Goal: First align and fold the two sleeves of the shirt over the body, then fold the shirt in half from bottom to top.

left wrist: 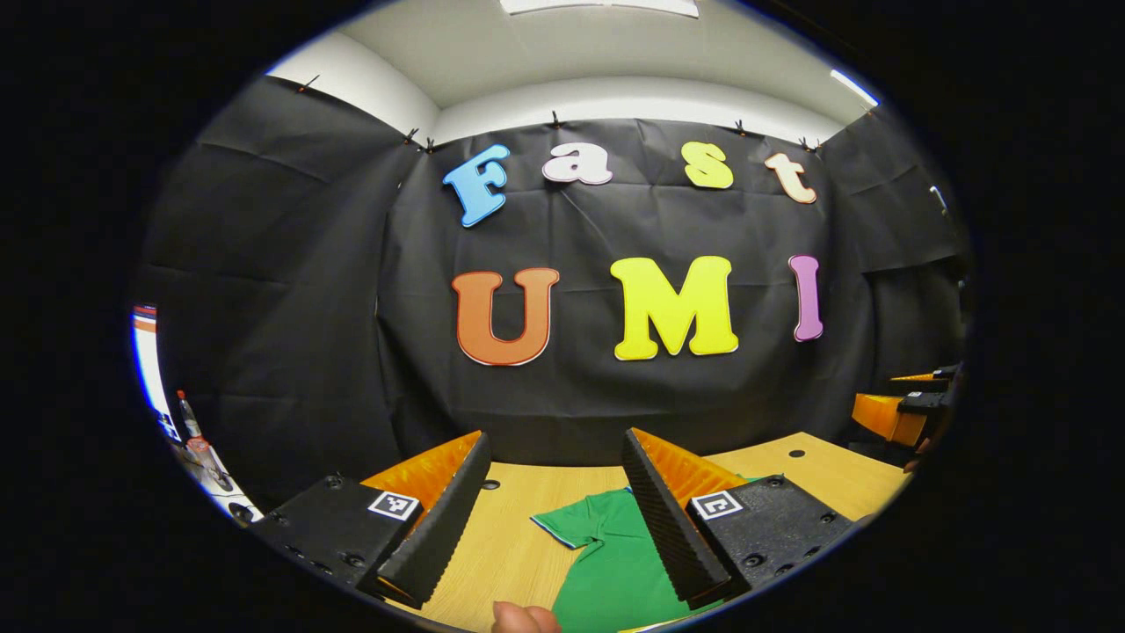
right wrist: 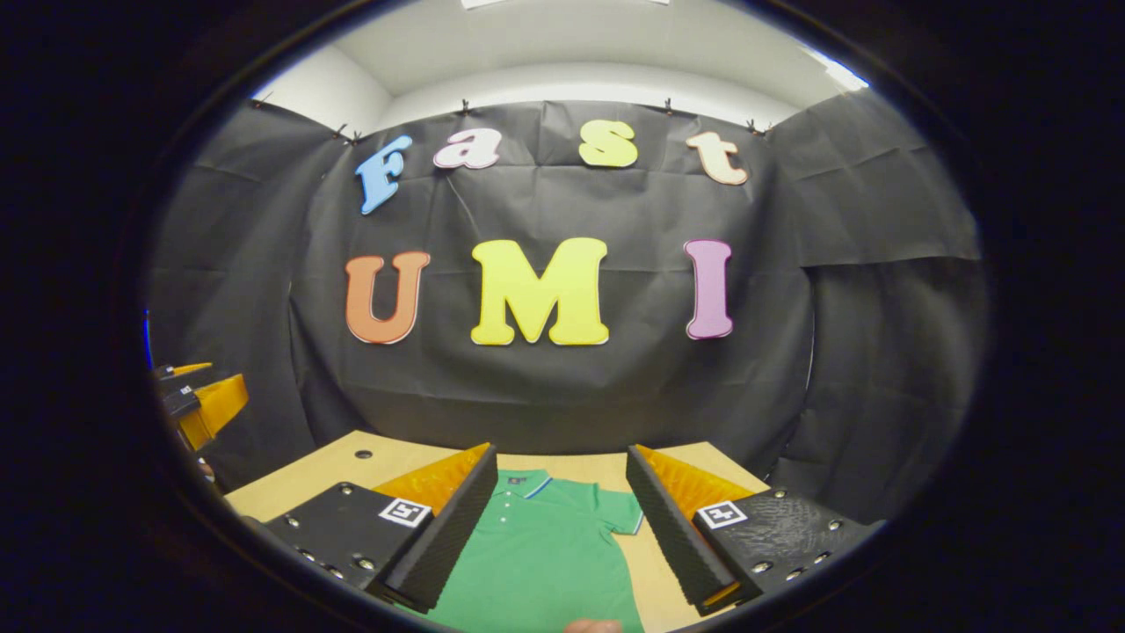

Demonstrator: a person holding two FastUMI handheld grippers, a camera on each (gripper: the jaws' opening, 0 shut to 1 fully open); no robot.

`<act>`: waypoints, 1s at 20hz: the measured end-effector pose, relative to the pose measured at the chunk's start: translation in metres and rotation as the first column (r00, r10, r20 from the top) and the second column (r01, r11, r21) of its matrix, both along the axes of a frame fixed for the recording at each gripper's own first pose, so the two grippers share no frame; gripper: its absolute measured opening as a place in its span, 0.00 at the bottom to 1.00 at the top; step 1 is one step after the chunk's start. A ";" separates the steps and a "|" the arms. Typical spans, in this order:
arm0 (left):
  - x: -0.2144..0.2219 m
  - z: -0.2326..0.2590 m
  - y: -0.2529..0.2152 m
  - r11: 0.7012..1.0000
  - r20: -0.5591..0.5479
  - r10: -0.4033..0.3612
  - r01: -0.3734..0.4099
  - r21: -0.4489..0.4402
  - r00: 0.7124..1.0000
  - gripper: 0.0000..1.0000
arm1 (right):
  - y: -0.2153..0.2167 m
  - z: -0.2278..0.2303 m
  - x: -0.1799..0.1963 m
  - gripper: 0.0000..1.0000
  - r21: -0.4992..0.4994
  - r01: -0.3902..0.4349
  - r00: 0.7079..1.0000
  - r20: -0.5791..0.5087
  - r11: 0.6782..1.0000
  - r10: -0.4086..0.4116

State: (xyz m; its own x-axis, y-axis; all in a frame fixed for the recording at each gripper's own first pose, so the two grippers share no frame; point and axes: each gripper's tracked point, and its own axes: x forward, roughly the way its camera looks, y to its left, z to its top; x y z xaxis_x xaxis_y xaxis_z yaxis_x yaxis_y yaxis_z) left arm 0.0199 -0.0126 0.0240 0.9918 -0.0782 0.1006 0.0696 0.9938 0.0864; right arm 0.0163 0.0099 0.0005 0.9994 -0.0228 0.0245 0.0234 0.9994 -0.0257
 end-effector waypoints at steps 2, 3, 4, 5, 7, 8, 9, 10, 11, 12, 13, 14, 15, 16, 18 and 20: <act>0.005 0.000 -0.004 1.000 -0.001 -0.006 0.006 0.002 1.000 0.96 | -0.002 0.000 0.005 0.94 -0.004 0.004 1.000 -0.002 1.000 -0.004; 0.007 -0.003 -0.005 1.000 -0.005 -0.008 0.008 0.001 1.000 0.96 | -0.004 0.000 0.007 0.94 -0.004 0.007 1.000 -0.005 1.000 -0.007; 0.009 -0.003 -0.007 1.000 -0.007 -0.008 0.008 -0.001 1.000 0.96 | -0.006 -0.002 0.009 0.94 -0.004 0.009 1.000 -0.008 1.000 -0.009; 0.012 -0.004 -0.008 1.000 -0.010 -0.010 0.010 -0.002 1.000 0.96 | -0.008 -0.002 0.010 0.94 -0.004 0.012 1.000 -0.012 1.000 -0.012; 0.016 -0.006 -0.010 1.000 -0.014 -0.011 0.011 -0.001 1.000 0.96 | -0.010 -0.006 0.015 0.94 -0.003 0.015 1.000 -0.022 1.000 -0.015; 0.018 -0.006 -0.010 1.000 -0.016 -0.010 0.010 0.001 1.000 0.96 | -0.011 -0.008 0.017 0.94 -0.005 0.015 1.000 -0.027 1.000 -0.015; 0.019 -0.009 -0.010 1.000 -0.021 -0.008 0.009 0.003 1.000 0.96 | -0.012 -0.009 0.021 0.94 -0.009 0.017 0.999 -0.033 1.000 -0.017; 0.021 -0.010 -0.011 1.000 -0.024 -0.008 0.008 0.003 1.000 0.97 | -0.015 -0.009 0.027 0.94 -0.008 0.018 0.999 -0.036 1.000 -0.018; 0.022 -0.012 -0.010 1.000 -0.028 -0.007 0.007 0.002 1.000 0.96 | -0.017 -0.008 0.032 0.94 -0.009 0.021 0.999 -0.037 1.000 -0.021; 0.023 -0.013 -0.011 1.000 -0.034 -0.006 0.006 0.002 0.999 0.96 | -0.022 -0.007 0.040 0.94 -0.017 0.027 0.999 -0.038 0.999 -0.027; 0.025 -0.014 -0.012 1.000 -0.037 -0.006 0.006 0.001 0.999 0.97 | -0.028 -0.006 0.050 0.94 -0.029 0.034 0.999 -0.040 0.999 -0.035; 0.027 -0.015 -0.013 1.000 -0.041 -0.007 0.007 -0.001 0.999 0.97 | -0.034 -0.004 0.061 0.94 -0.041 0.039 0.998 -0.045 0.998 -0.041; 0.030 -0.017 -0.014 1.000 -0.048 -0.006 0.006 0.001 0.999 0.97 | -0.040 -0.007 0.073 0.94 -0.052 0.043 0.997 -0.059 0.998 -0.046; 0.032 -0.019 -0.014 1.000 -0.053 -0.006 0.006 0.004 0.999 0.96 | -0.047 -0.008 0.087 0.94 -0.063 0.043 0.996 -0.077 0.997 -0.048; 0.040 -0.024 -0.018 1.000 -0.066 -0.007 0.007 0.005 0.998 0.96 | -0.063 -0.012 0.120 0.94 -0.081 0.044 0.992 -0.112 0.996 -0.053; 0.046 -0.030 -0.021 1.000 -0.086 -0.011 0.012 0.006 0.996 0.97 | -0.080 -0.023 0.158 0.94 -0.097 0.046 0.987 -0.152 0.994 -0.061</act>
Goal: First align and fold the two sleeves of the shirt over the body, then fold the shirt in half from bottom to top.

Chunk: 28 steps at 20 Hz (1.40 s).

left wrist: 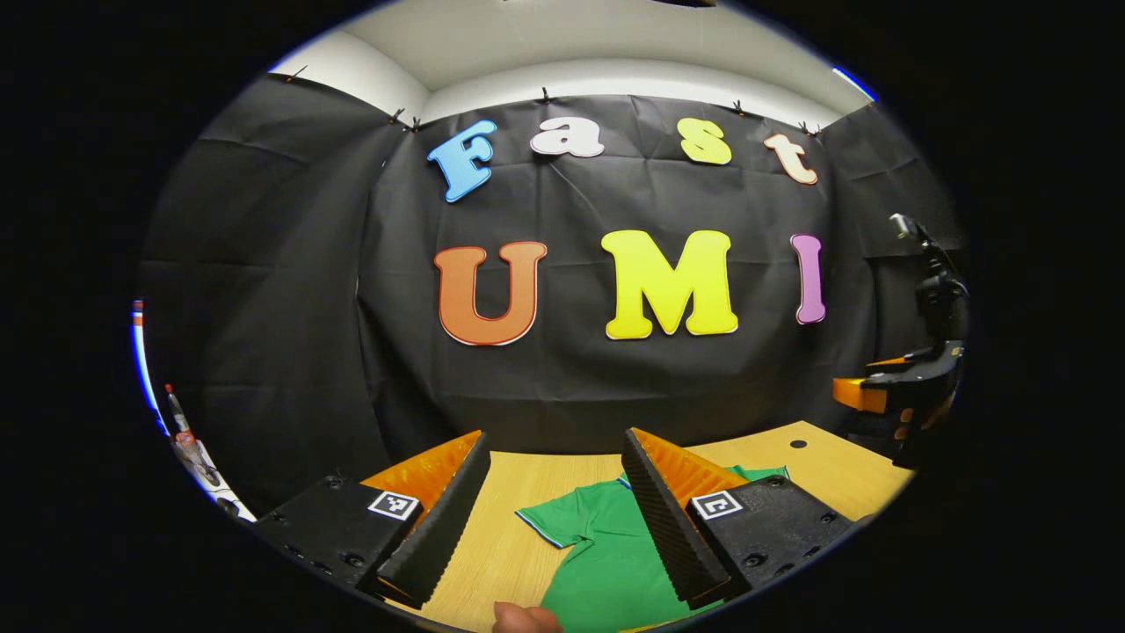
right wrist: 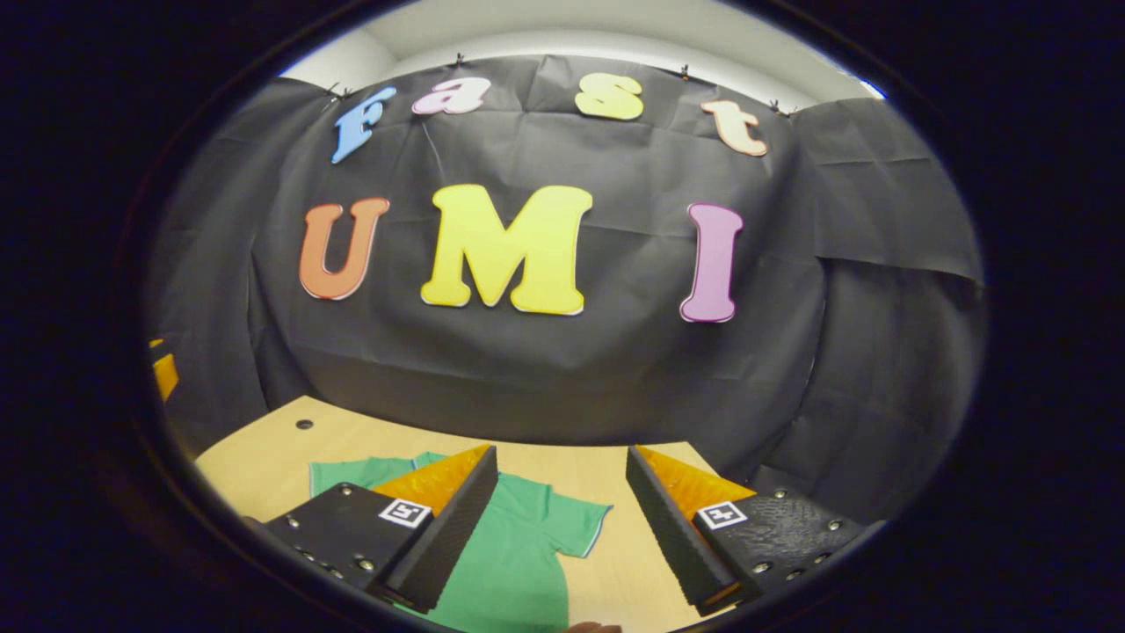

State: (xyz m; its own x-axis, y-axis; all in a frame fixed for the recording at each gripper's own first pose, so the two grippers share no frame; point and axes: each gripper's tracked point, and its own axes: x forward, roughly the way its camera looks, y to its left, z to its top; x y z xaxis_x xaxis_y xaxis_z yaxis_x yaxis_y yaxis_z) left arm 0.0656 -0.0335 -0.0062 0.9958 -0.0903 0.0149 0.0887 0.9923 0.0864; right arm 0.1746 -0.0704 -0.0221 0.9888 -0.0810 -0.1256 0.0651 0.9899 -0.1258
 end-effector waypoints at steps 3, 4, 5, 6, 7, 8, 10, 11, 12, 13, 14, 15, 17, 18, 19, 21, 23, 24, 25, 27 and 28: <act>0.011 -0.011 -0.005 1.000 -0.031 -0.006 0.006 0.006 1.000 0.97 | -0.022 -0.039 0.060 0.94 0.027 0.000 0.993 -0.115 1.000 0.003; 0.014 -0.014 -0.007 1.000 -0.042 -0.009 0.009 0.006 0.999 0.97 | -0.029 -0.056 0.079 0.94 0.047 0.005 0.987 -0.158 0.999 0.002; 0.018 -0.018 -0.009 1.000 -0.055 -0.009 0.009 0.007 0.998 0.97 | -0.039 -0.074 0.098 0.94 0.061 0.020 0.980 -0.197 0.998 -0.008; 0.021 -0.023 -0.012 1.000 -0.066 -0.015 0.015 0.001 0.998 0.97 | -0.049 -0.093 0.115 0.95 0.070 0.042 0.972 -0.236 0.997 -0.024; 0.023 -0.024 -0.016 1.000 -0.076 -0.020 0.020 -0.002 0.997 0.97 | -0.059 -0.112 0.130 0.95 0.073 0.060 0.963 -0.267 0.995 -0.039; 0.024 -0.027 -0.019 1.000 -0.085 -0.027 0.027 -0.004 0.996 0.97 | -0.068 -0.134 0.144 0.94 0.062 0.081 0.950 -0.306 0.995 -0.058; 0.030 -0.033 -0.027 0.999 -0.107 -0.042 0.042 -0.001 0.993 0.96 | -0.078 -0.176 0.166 0.94 0.047 0.095 0.924 -0.375 0.994 -0.071; 0.033 -0.037 -0.031 0.999 -0.119 -0.047 0.048 0.004 0.992 0.97 | -0.081 -0.194 0.174 0.94 0.044 0.098 0.912 -0.403 0.994 -0.072; 0.035 -0.039 -0.033 0.999 -0.128 -0.051 0.052 0.007 0.990 0.97 | -0.084 -0.210 0.179 0.95 0.047 0.106 0.901 -0.428 0.993 -0.076; 0.037 -0.040 -0.036 0.998 -0.133 -0.055 0.057 0.012 0.990 0.97 | -0.088 -0.223 0.184 0.95 0.046 0.116 0.890 -0.448 0.992 -0.084; 0.039 -0.040 -0.037 0.998 -0.135 -0.054 0.058 0.020 0.989 0.97 | -0.092 -0.236 0.187 0.95 0.042 0.126 0.879 -0.469 0.991 -0.092; 0.041 -0.040 -0.039 0.998 -0.134 -0.056 0.061 0.029 0.989 0.97 | -0.096 -0.244 0.190 0.95 0.039 0.136 0.872 -0.479 0.990 -0.100; 0.044 -0.039 -0.041 0.997 -0.131 -0.058 0.065 0.050 0.990 0.97 | -0.103 -0.258 0.200 0.95 0.030 0.158 0.863 -0.490 0.987 -0.124; 0.045 -0.038 -0.043 0.996 -0.127 -0.059 0.067 0.057 0.990 0.97 | -0.106 -0.262 0.203 0.95 0.034 0.168 0.858 -0.497 0.985 -0.129; 0.046 -0.037 -0.045 0.995 -0.127 -0.063 0.071 0.064 0.990 0.97 | -0.107 -0.267 0.206 0.95 0.043 0.176 0.851 -0.508 0.983 -0.130; 0.048 -0.038 -0.049 0.994 -0.129 -0.068 0.078 0.072 0.989 0.96 | -0.110 -0.276 0.210 0.94 0.051 0.181 0.841 -0.525 0.982 -0.128; 0.049 -0.040 -0.052 0.994 -0.135 -0.070 0.080 0.076 0.988 0.96 | -0.109 -0.278 0.213 0.97 0.053 0.175 0.844 -0.522 0.983 -0.123; 0.048 -0.041 -0.052 0.994 -0.138 -0.070 0.081 0.074 0.988 0.96 | -0.106 -0.280 0.214 0.98 0.065 0.171 0.844 -0.525 0.983 -0.112; 0.049 -0.042 -0.053 0.994 -0.141 -0.070 0.081 0.072 0.988 0.96 | -0.101 -0.281 0.213 0.97 0.098 0.171 0.843 -0.530 0.980 -0.094; 0.048 -0.043 -0.054 0.994 -0.147 -0.073 0.084 0.067 0.986 0.97 | -0.100 -0.283 0.210 0.67 0.126 0.206 0.827 -0.553 0.970 -0.103; 0.048 -0.043 -0.056 0.994 -0.147 -0.076 0.086 0.065 0.986 0.97 | -0.100 -0.282 0.207 0.39 0.124 0.198 0.825 -0.556 0.972 -0.098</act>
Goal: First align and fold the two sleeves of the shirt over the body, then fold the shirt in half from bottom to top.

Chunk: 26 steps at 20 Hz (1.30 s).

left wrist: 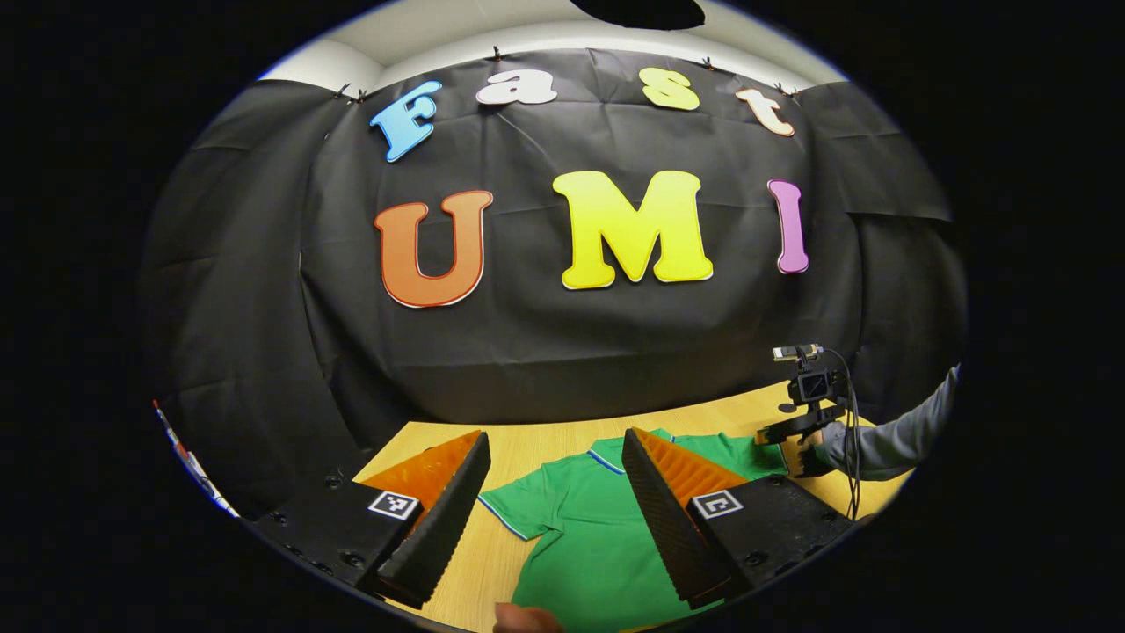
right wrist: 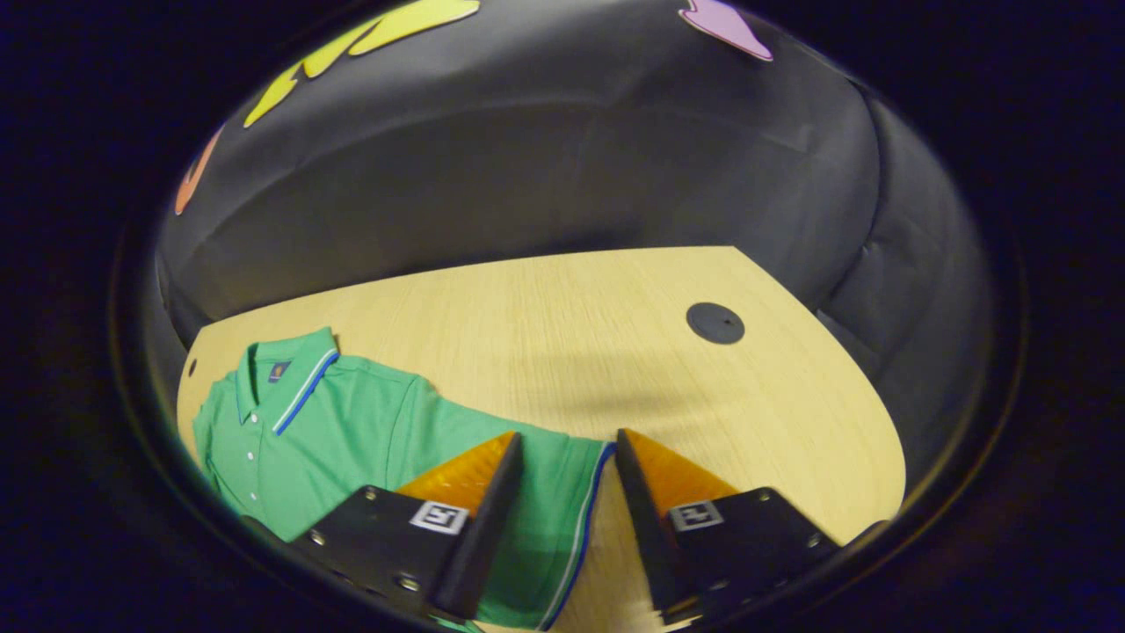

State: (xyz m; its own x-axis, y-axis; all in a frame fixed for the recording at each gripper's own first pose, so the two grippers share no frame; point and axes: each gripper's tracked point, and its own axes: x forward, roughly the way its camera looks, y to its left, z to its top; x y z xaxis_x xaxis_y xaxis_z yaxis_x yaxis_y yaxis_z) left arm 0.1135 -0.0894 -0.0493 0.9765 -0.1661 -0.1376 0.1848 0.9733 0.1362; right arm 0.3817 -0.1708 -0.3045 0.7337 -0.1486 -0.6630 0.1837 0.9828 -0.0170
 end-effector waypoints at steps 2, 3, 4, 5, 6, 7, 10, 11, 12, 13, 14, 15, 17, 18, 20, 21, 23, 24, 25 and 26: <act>0.000 0.001 -0.001 1.000 0.002 -0.002 0.002 -0.002 1.000 0.97 | 0.003 0.001 -0.001 0.08 -0.005 -0.001 1.000 -0.004 1.000 0.001; -0.001 0.001 0.000 1.000 0.002 -0.001 0.001 -0.001 1.000 0.96 | 0.004 0.003 -0.001 0.02 -0.005 0.009 1.000 -0.003 1.000 -0.009; -0.003 0.002 0.001 1.000 0.004 0.001 -0.001 0.001 1.000 0.97 | 0.004 0.002 -0.002 0.02 -0.009 0.010 1.000 -0.007 1.000 -0.010; -0.005 0.004 0.001 1.000 0.007 0.002 -0.002 0.002 1.000 0.97 | 0.003 0.003 -0.001 0.02 -0.012 0.012 1.000 -0.004 1.000 -0.012; -0.006 0.004 0.003 1.000 0.011 0.005 -0.005 0.003 1.000 0.97 | 0.004 0.003 -0.001 0.02 -0.012 0.014 1.000 -0.004 1.000 -0.014; -0.005 0.005 0.005 1.000 0.013 0.011 -0.011 0.005 1.000 0.97 | 0.004 0.004 0.000 0.02 -0.014 0.016 1.000 0.003 1.000 -0.016; -0.009 0.005 0.015 0.999 0.009 0.039 -0.039 -0.002 0.999 0.97 | 0.008 0.005 -0.001 0.02 -0.026 0.019 1.000 0.003 0.999 -0.019; -0.010 0.003 0.018 0.999 0.008 0.047 -0.047 -0.008 0.999 0.97 | 0.010 0.007 -0.002 0.01 -0.028 0.013 1.000 0.003 1.000 -0.013; -0.010 0.004 0.020 0.999 0.005 0.052 -0.052 -0.012 0.999 0.97 | 0.015 0.008 -0.004 0.01 -0.032 0.002 1.000 0.004 0.999 -0.002; -0.011 0.004 0.023 0.998 0.007 0.060 -0.060 -0.012 0.998 0.97 | 0.016 0.010 -0.004 0.01 -0.043 -0.002 1.000 0.012 0.999 0.003; -0.012 0.005 0.024 0.998 0.013 0.064 -0.064 -0.012 0.998 0.97 | 0.021 0.014 -0.005 0.01 -0.046 -0.009 1.000 0.023 0.999 0.010; -0.013 0.006 0.026 0.998 0.018 0.068 -0.068 -0.009 0.997 0.97 | 0.026 0.018 -0.005 0.01 -0.042 -0.018 0.999 0.032 0.999 0.019; -0.015 0.009 0.026 0.998 0.025 0.068 -0.068 -0.009 0.997 0.97 | 0.038 0.030 -0.007 0.01 -0.028 -0.031 0.998 0.055 0.999 0.033; -0.015 0.009 0.025 0.998 0.026 0.065 -0.065 -0.011 0.998 0.97 | 0.042 0.035 -0.008 0.01 -0.022 -0.039 0.997 0.065 0.999 0.041; -0.017 0.008 0.025 0.998 0.023 0.060 -0.060 -0.012 0.998 0.97 | 0.057 0.047 -0.011 0.01 -0.012 -0.067 0.994 0.088 0.998 0.068; -0.017 0.010 0.027 0.998 0.027 0.062 -0.062 -0.011 0.998 0.97 | 0.065 0.052 -0.011 0.01 -0.013 -0.085 0.991 0.099 0.996 0.086; -0.018 0.012 0.027 0.998 0.034 0.064 -0.063 -0.013 0.997 0.97 | 0.083 0.060 -0.014 0.01 -0.012 -0.121 0.986 0.112 0.993 0.122; -0.019 0.012 0.029 0.998 0.033 0.067 -0.066 -0.013 0.997 0.96 | 0.090 0.063 -0.016 0.01 -0.010 -0.136 0.983 0.120 0.991 0.136; -0.019 0.011 0.030 0.998 0.033 0.069 -0.068 -0.013 0.997 0.97 | 0.098 0.066 -0.017 0.01 -0.007 -0.149 0.981 0.128 0.989 0.149; -0.020 0.012 0.031 0.997 0.033 0.072 -0.071 -0.014 0.997 0.97 | 0.108 0.068 -0.019 0.01 -0.004 -0.164 0.977 0.135 0.986 0.163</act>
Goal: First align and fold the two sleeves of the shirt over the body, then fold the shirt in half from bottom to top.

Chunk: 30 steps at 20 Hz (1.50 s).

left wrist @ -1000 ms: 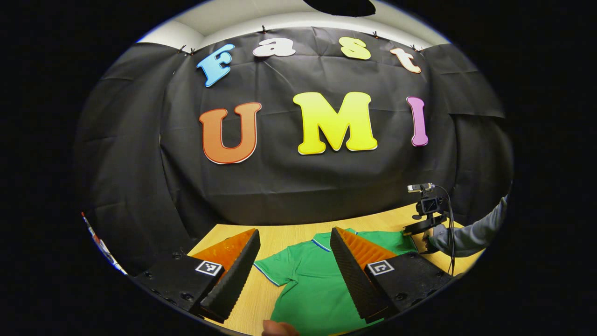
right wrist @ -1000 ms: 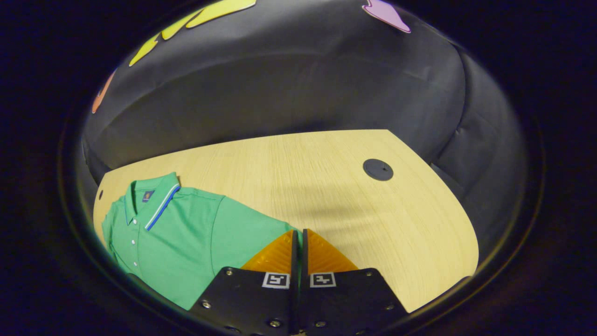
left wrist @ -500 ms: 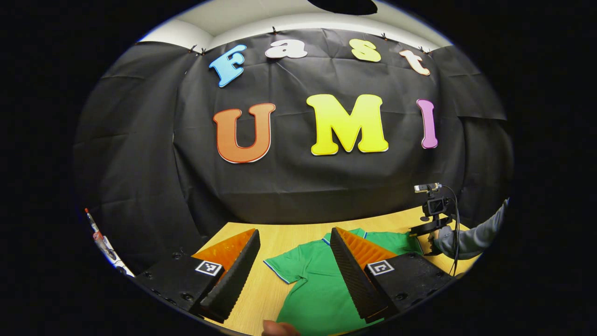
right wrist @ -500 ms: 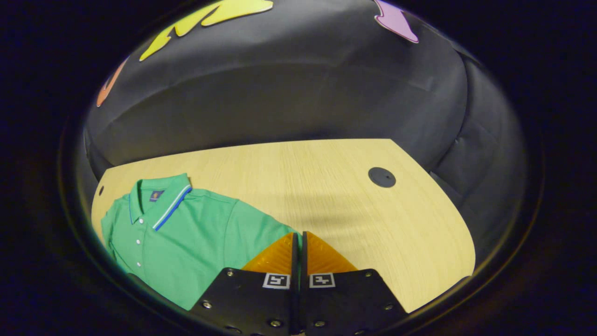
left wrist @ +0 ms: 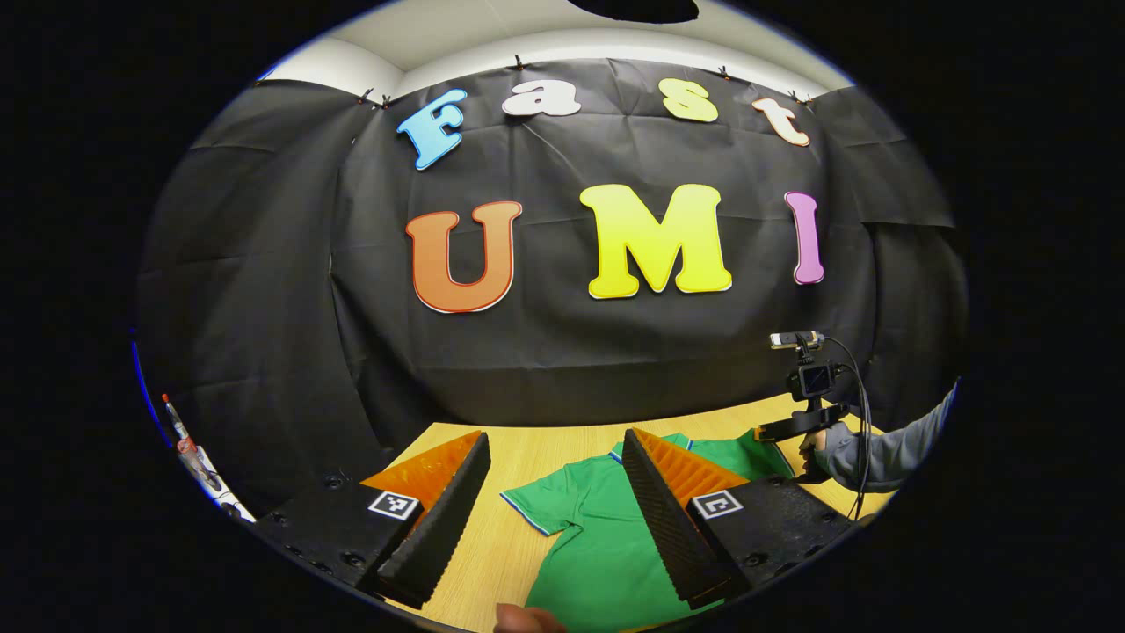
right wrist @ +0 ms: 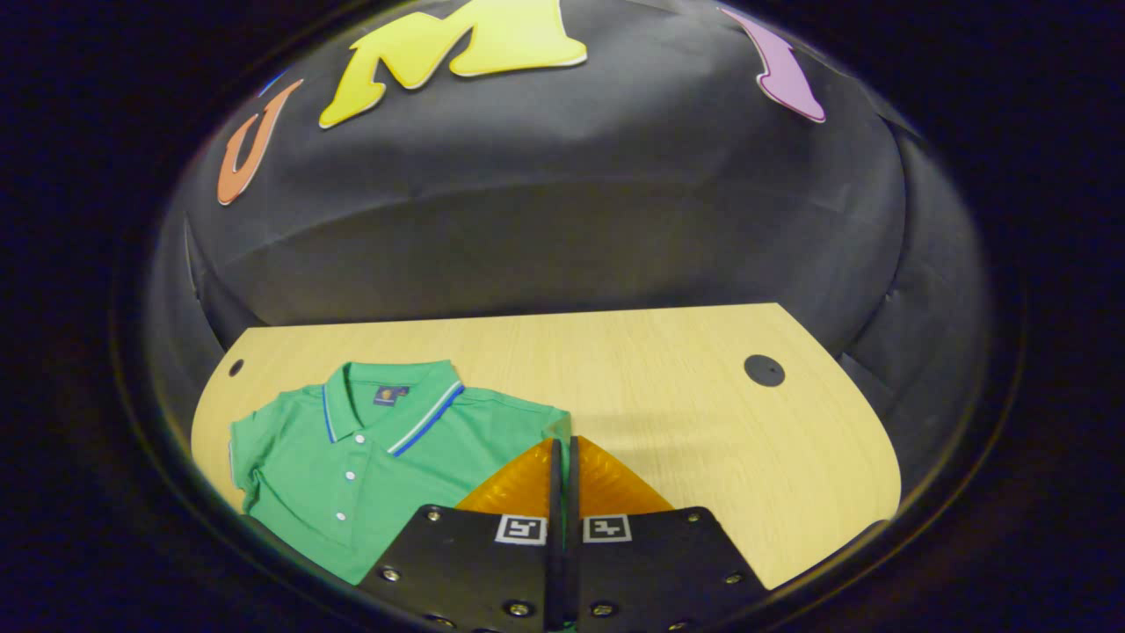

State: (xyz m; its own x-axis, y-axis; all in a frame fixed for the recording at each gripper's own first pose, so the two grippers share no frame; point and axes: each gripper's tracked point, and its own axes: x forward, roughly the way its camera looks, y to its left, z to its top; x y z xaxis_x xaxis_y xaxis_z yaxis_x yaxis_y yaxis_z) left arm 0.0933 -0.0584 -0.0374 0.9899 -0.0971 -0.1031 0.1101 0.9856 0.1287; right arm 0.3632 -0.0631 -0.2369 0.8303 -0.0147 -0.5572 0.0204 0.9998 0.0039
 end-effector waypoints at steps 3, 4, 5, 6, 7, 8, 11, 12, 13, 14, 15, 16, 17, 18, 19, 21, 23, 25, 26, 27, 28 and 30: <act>-0.002 0.001 0.003 1.000 0.001 0.008 -0.008 0.000 1.000 0.96 | 0.025 0.003 -0.006 0.02 -0.004 -0.047 0.999 0.008 0.999 0.047; -0.003 0.002 0.005 1.000 0.004 0.012 -0.012 0.002 1.000 0.97 | 0.034 0.002 -0.007 0.01 -0.004 -0.061 0.998 0.007 0.998 0.061; -0.003 0.002 0.007 1.000 0.006 0.017 -0.017 0.003 1.000 0.97 | 0.042 0.001 -0.008 0.01 -0.003 -0.073 0.997 0.004 0.997 0.073; -0.004 0.003 0.008 1.000 0.008 0.020 -0.020 0.003 1.000 0.97 | 0.049 0.000 -0.009 0.01 0.002 -0.082 0.997 0.005 0.997 0.082; -0.004 0.004 0.010 1.000 0.009 0.026 -0.026 0.004 1.000 0.97 | 0.056 -0.001 -0.009 0.01 0.006 -0.090 0.996 0.002 0.996 0.090; -0.004 0.004 0.012 1.000 0.010 0.030 -0.030 0.003 1.000 0.97 | 0.061 -0.004 -0.011 0.01 0.010 -0.096 0.995 -0.003 0.995 0.097; -0.007 0.005 0.020 0.999 0.015 0.053 -0.053 -0.002 0.998 0.97 | 0.076 -0.010 -0.012 0.01 0.010 -0.122 0.992 -0.018 0.993 0.122; -0.007 0.006 0.023 0.998 0.015 0.063 -0.063 -0.002 0.998 0.97 | 0.082 -0.013 -0.013 0.01 0.013 -0.129 0.991 -0.024 0.992 0.129; -0.008 0.006 0.025 0.997 0.014 0.071 -0.071 -0.003 0.997 0.97 | 0.086 -0.016 -0.014 0.01 0.015 -0.133 0.991 -0.029 0.991 0.133; -0.010 0.005 0.028 0.997 0.013 0.079 -0.079 -0.003 0.997 0.97 | 0.091 -0.019 -0.015 0.01 0.019 -0.136 0.990 -0.034 0.991 0.137; -0.012 0.004 0.032 0.996 0.011 0.087 -0.087 -0.003 0.996 0.97 | 0.095 -0.022 -0.015 0.01 0.023 -0.139 0.989 -0.039 0.990 0.140; -0.013 0.004 0.034 0.996 0.009 0.094 -0.094 -0.003 0.996 0.97 | 0.098 -0.025 -0.017 0.01 0.025 -0.142 0.989 -0.044 0.989 0.143; -0.013 0.004 0.036 0.995 0.007 0.099 -0.099 -0.001 0.995 0.97 | 0.102 -0.028 -0.017 0.01 0.027 -0.146 0.988 -0.048 0.989 0.148; -0.014 0.004 0.038 0.994 0.007 0.106 -0.106 0.000 0.994 0.97 | 0.105 -0.034 -0.018 0.01 0.028 -0.149 0.987 -0.053 0.988 0.151; -0.014 0.004 0.040 0.994 0.007 0.110 -0.110 0.001 0.994 0.96 | 0.108 -0.039 -0.016 0.01 0.030 -0.150 0.987 -0.060 0.988 0.151; -0.017 0.005 0.043 0.993 0.008 0.122 -0.122 0.004 0.992 0.96 | 0.111 -0.055 -0.021 0.05 0.051 -0.156 0.981 -0.111 0.986 0.161; -0.017 0.009 0.049 0.989 0.025 0.146 -0.146 0.001 0.989 0.97 | 0.107 -0.071 -0.017 0.58 0.026 -0.138 0.982 -0.127 0.990 0.140; -0.018 0.006 0.048 0.989 0.016 0.147 -0.147 0.002 0.989 0.97 | 0.105 -0.062 -0.024 0.96 0.004 -0.143 0.984 -0.107 0.990 0.143; -0.019 0.006 0.047 0.989 0.014 0.146 -0.146 0.001 0.989 0.97 | 0.106 -0.061 -0.028 0.96 -0.002 -0.150 0.983 -0.103 0.989 0.149; -0.017 0.005 0.047 0.990 0.013 0.142 -0.142 0.000 0.990 0.97 | 0.105 -0.059 -0.027 0.96 -0.017 -0.156 0.984 -0.093 0.988 0.154; -0.017 0.006 0.046 0.990 0.014 0.138 -0.138 0.000 0.990 0.97 | 0.103 -0.053 -0.025 0.96 -0.030 -0.158 0.985 -0.072 0.987 0.156; -0.013 0.005 0.044 0.991 0.013 0.130 -0.130 0.001 0.991 0.97 | 0.102 -0.033 -0.022 0.96 -0.038 -0.154 0.988 -0.010 0.987 0.154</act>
